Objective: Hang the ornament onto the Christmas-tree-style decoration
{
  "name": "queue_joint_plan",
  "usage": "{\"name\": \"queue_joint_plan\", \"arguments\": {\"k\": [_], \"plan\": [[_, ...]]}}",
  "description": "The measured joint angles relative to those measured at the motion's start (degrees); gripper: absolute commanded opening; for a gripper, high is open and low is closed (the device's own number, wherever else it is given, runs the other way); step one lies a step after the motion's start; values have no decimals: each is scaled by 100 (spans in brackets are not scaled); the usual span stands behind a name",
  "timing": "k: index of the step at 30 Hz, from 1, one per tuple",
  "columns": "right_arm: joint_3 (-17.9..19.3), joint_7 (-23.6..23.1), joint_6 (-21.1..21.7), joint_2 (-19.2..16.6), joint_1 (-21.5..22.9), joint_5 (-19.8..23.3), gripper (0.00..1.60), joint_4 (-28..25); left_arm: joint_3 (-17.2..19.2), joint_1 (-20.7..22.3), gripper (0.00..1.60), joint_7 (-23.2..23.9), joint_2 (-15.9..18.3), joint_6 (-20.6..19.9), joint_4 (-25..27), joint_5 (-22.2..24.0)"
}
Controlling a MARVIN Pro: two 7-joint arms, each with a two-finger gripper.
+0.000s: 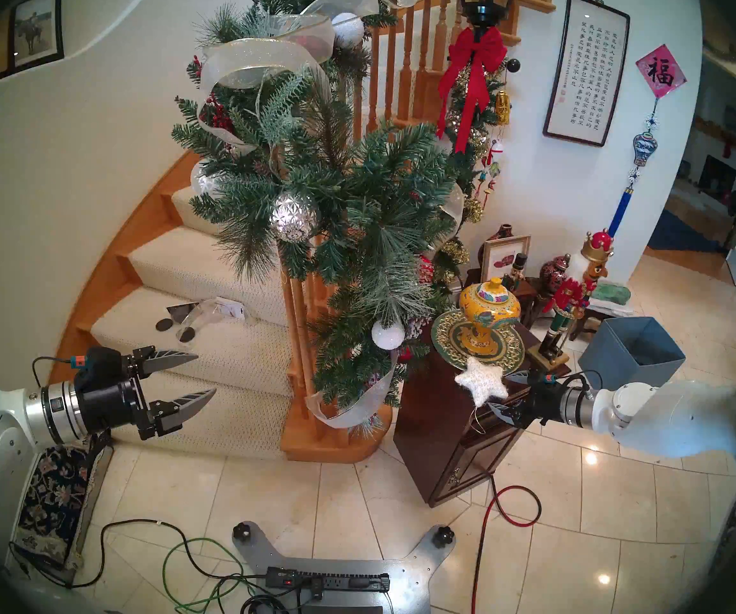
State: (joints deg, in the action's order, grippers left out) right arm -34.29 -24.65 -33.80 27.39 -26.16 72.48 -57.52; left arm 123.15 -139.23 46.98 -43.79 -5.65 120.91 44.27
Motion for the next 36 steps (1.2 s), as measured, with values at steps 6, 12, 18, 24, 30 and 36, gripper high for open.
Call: {"name": "queue_joint_plan", "arguments": {"k": [6,12,18,24,30,36], "plan": [[-2,-14,-13,-3,-2,19,152,1,0,0,160,0,0,0,0,0],[-3,-19,-17,-3,-7,38,130,7,0,0,160,0,0,0,0,0],[-4,-24,-18,-3,-13,60,119,13,0,0,160,0,0,0,0,0],[-5,-35,-18,-3,-17,76,101,20,0,0,160,0,0,0,0,0],[-7,-43,-16,-3,-18,85,76,21,0,0,160,0,0,0,0,0],[-9,-49,-13,-2,-17,92,57,22,0,0,160,0,0,0,0,0]]}}
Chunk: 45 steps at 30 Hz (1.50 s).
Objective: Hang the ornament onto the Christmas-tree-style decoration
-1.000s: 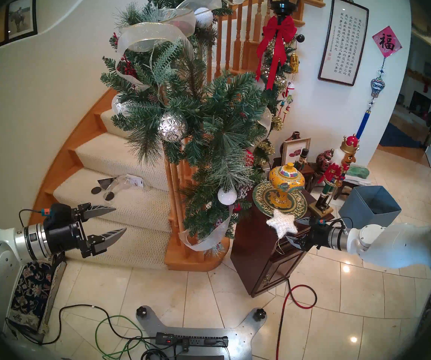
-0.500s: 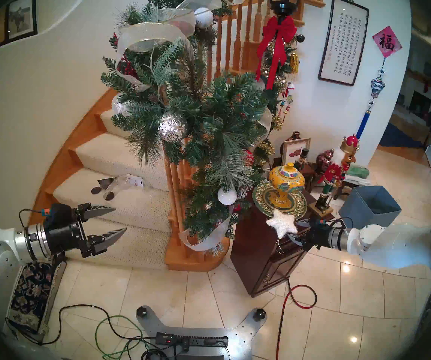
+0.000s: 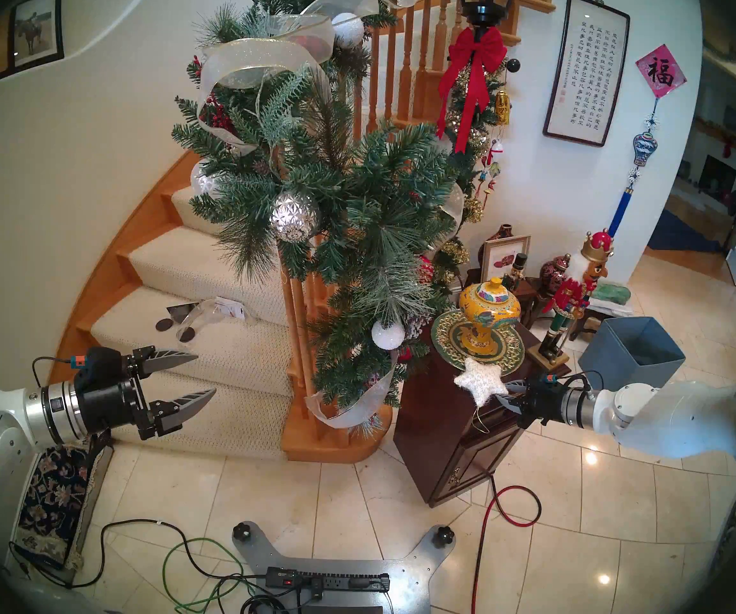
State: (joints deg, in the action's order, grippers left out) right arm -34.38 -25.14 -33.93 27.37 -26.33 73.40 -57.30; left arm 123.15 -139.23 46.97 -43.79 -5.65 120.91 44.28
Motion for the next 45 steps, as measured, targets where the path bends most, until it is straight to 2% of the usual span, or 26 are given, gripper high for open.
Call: {"name": "queue_joint_plan", "arguments": {"k": [7,9,10,26,45], "plan": [[-2,-4,0,1,0,8,19,6,0,0,160,0,0,0,0,0],[-2,-6,0,1,0,11,2,7,0,0,160,0,0,0,0,0],[-2,-7,0,1,0,15,0,9,0,0,160,0,0,0,0,0],[-2,-62,-56,28,-49,84,0,92,0,0,160,0,0,0,0,0],[14,-274,-201,-201,-25,154,0,-237,0,0,160,0,0,0,0,0]]}}
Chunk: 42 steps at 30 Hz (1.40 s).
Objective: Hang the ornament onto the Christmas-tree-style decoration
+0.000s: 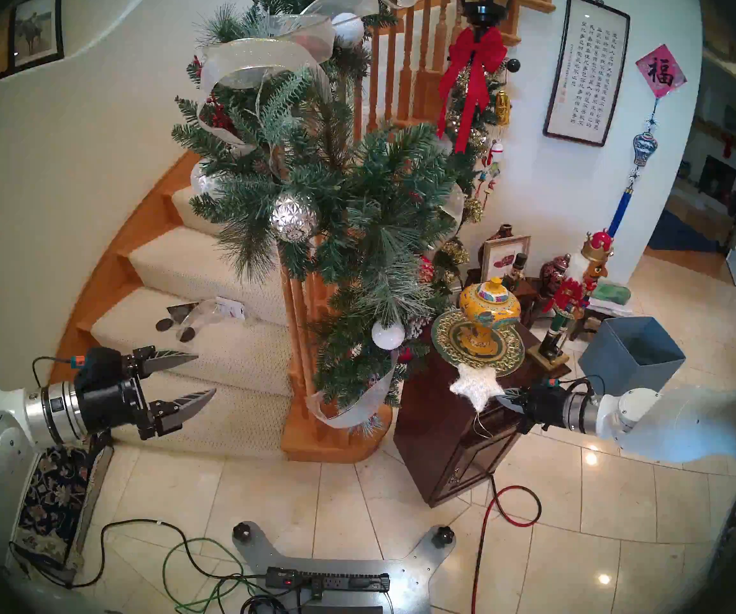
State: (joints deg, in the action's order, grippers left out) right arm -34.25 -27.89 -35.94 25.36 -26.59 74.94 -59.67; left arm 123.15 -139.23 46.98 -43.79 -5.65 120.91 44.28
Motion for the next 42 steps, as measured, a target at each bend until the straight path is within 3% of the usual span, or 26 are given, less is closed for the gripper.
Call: {"name": "queue_joint_plan", "arguments": {"k": [13,21,23,24,25,26,34,42], "plan": [[-6,97,31,17,-11,126,0,156,0,0,160,0,0,0,0,0],[-10,301,321,131,-17,219,0,166,0,0,160,0,0,0,0,0],[-10,326,369,158,-19,238,53,182,0,0,160,0,0,0,0,0],[-10,335,398,173,-20,248,66,191,0,0,160,0,0,0,0,0],[-11,341,440,193,-20,262,98,207,0,0,160,0,0,0,0,0],[-11,341,451,199,-20,265,98,212,0,0,160,0,0,0,0,0],[-12,314,514,218,-15,277,149,217,0,0,160,0,0,0,0,0],[-23,213,482,139,23,111,147,70,0,0,160,0,0,0,0,0]]}}
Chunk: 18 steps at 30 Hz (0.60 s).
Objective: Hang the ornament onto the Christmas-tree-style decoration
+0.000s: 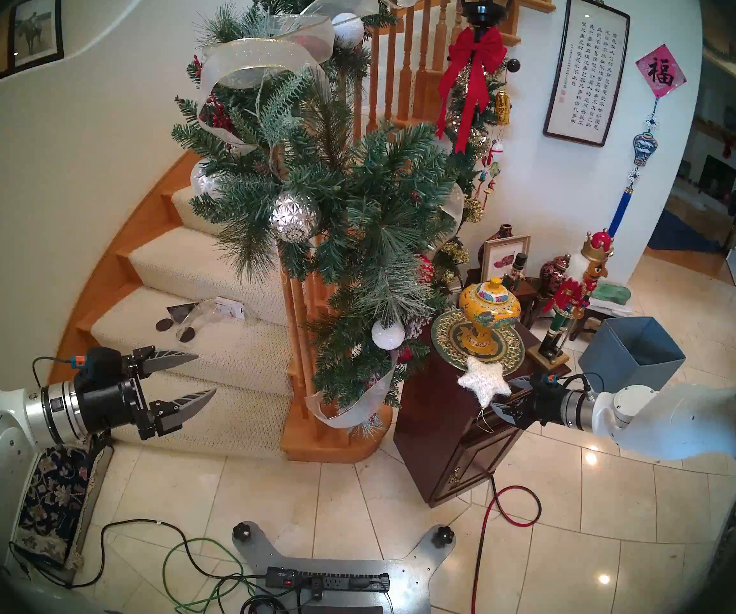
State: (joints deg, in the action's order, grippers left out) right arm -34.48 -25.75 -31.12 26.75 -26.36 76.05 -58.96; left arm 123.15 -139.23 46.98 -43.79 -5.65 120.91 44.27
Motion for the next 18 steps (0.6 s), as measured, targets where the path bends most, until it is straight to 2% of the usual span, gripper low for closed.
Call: {"name": "queue_joint_plan", "arguments": {"k": [10,18], "plan": [[-4,87,17,-140,144,-327,131,-241,0,0,160,0,0,0,0,0],[-5,226,208,-223,285,-597,115,-389,0,0,160,0,0,0,0,0]]}}
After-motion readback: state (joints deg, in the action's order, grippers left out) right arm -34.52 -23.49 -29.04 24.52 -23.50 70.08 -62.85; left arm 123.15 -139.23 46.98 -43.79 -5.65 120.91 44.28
